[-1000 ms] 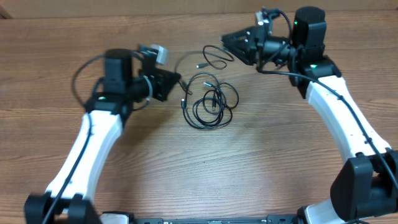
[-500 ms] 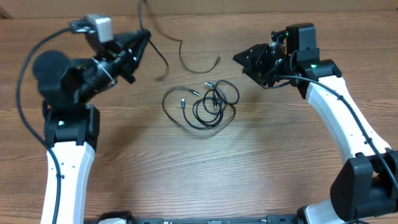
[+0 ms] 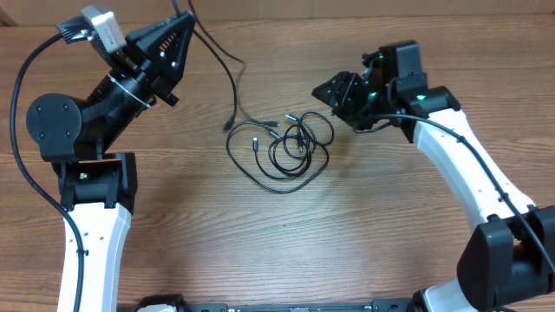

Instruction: Untangle cables

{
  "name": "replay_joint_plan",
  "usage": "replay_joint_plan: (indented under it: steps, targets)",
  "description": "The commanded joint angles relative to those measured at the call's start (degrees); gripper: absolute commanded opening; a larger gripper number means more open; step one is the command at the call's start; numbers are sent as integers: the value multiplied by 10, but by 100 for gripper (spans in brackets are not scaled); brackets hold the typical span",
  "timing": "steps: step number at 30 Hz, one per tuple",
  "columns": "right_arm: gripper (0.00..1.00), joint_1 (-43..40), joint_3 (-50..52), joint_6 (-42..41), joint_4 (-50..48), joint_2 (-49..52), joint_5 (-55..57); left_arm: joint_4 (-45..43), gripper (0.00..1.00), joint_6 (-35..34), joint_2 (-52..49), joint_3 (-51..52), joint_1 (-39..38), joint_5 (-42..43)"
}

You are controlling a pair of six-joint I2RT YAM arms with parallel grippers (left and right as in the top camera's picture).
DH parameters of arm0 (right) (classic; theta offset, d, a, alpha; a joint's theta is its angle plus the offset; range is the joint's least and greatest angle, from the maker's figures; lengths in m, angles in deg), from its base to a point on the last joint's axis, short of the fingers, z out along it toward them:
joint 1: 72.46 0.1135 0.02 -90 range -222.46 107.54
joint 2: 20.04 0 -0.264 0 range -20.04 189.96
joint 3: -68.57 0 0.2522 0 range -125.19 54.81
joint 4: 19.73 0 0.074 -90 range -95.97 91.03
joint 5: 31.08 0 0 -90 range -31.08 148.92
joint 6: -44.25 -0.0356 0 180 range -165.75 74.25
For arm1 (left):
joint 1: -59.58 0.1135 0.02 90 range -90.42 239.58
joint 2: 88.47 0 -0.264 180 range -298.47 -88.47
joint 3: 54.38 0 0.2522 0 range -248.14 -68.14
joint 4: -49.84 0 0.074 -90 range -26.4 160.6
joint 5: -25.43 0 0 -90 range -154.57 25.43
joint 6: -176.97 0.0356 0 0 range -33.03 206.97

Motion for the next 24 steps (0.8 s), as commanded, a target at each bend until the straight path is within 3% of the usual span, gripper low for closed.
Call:
replay_joint_plan:
  steps: [1,3,6,7,11,19,24]
  targets:
    - [72,26,4,14,-2,-6,26,29,4,-16,5,-8,7,-43]
    - [76,40,4,14,-2,-5,45,90,4,-17,5,-8,16,-78]
    - [80,56,4,13,-2,-5,71,278,4,-17,4,-8,45,-214]
    - [82,60,4,14,-2,-5,79,363,4,-17,1,-8,59,-302]
    - [83,62,4,14,-3,-3,79,488,4,-17,-8,-8,93,-435]
    - [84,62,4,13,-3,0,94,659,4,-48,-33,-7,157,-499]
    - [85,62,4,13,-9,0,103,734,11,-114,-67,-7,162,-425]
